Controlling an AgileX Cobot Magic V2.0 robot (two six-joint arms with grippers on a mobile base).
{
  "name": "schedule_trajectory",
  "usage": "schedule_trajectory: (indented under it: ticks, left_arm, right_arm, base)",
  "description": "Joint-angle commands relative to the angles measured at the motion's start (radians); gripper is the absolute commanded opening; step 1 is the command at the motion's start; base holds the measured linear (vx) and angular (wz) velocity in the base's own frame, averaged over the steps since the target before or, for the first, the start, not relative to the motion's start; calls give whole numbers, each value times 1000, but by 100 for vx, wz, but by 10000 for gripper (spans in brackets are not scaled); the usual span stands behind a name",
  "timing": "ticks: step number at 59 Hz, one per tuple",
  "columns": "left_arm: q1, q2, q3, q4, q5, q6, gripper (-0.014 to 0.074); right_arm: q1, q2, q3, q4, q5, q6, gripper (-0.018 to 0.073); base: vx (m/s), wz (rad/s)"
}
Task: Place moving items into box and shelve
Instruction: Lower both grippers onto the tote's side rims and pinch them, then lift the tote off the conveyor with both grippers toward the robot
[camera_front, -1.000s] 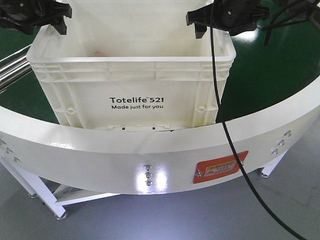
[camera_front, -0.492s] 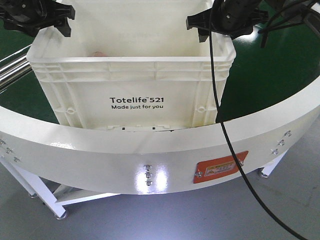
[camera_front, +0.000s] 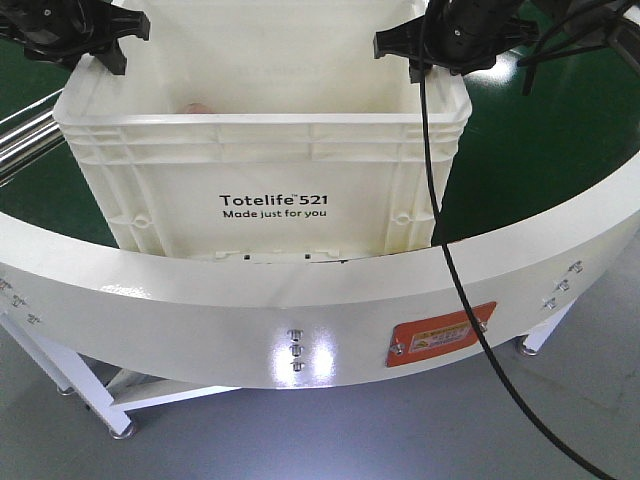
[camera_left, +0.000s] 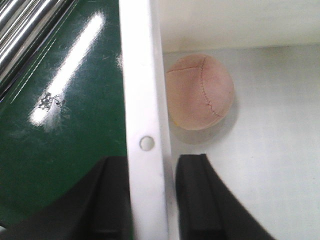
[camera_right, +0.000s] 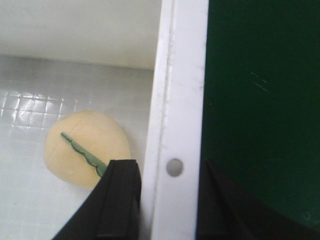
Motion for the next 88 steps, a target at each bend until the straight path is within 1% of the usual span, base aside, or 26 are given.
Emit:
schedule_trajectory:
  ticks: [1, 7, 12, 21, 32, 38, 50, 60, 66, 69, 72, 76, 81, 85, 88]
  left_arm:
    - [-3, -55, -35, -6, -39, 3, 212]
    - [-3, -55, -35, -5, -42, 3, 144]
    - [-3, -55, -35, 6, -43, 3, 109]
    - [-3, -55, -35, 6, -41, 3, 75]
    - [-3, -55, -35, 6, -44, 3, 74]
    - [-3, -68, -35, 11, -50, 7, 74]
    - [-4, -148, -48, 6, -85, 7, 74]
    - [-27, -215, -89, 6, -87, 7, 74]
    - [-47, -250, -107, 12, -87, 7, 74]
    - [-53, -269, -105, 12, -82, 5, 74]
    - [-53, -286, -101, 12, -65, -7, 74]
    - [-53, -306, -101, 16, -39, -48, 74]
    - [-53, -329, -100, 59, -13, -110, 74]
    - [-67, -352, -100, 91, 12, -135, 74]
    - [-89, -374, -100, 122, 17, -138, 74]
  right_arm:
    - [-6, -58, -33, -20, -39, 1, 197]
    - [-5, -58, -33, -20, -43, 0, 143]
    - [-5, -58, -33, -20, -48, -9, 114]
    - [-5, -58, -33, -21, -55, -20, 85]
    - [-5, -58, -33, -20, -59, -19, 84]
    - [-5, -72, -33, -35, -63, -19, 84]
    - [-3, -161, -33, -35, -76, -20, 84]
    - [-1, -238, -33, -35, -78, -20, 84]
    - [12, -286, -33, -65, -63, -9, 84]
    - [30, -304, -32, -90, -48, 9, 84]
    - [30, -322, -31, -122, -16, 41, 84]
    - [32, -342, -30, -124, 31, 67, 84]
    - [35, -368, -18, -128, 56, 88, 84]
    - [63, -410, 23, -154, 49, 97, 84]
    - [95, -448, 82, -200, 34, 108, 84]
  base:
    - [0, 0]
    - [0, 0]
    - [0, 0]
    - [0, 0]
    - [0, 0]
    - [0, 0]
    - [0, 0]
    - [0, 0]
    - [0, 0]
    - [0, 0]
    - [0, 0]
    - [0, 0]
    - [0, 0]
    - [0, 0]
    - [0, 0]
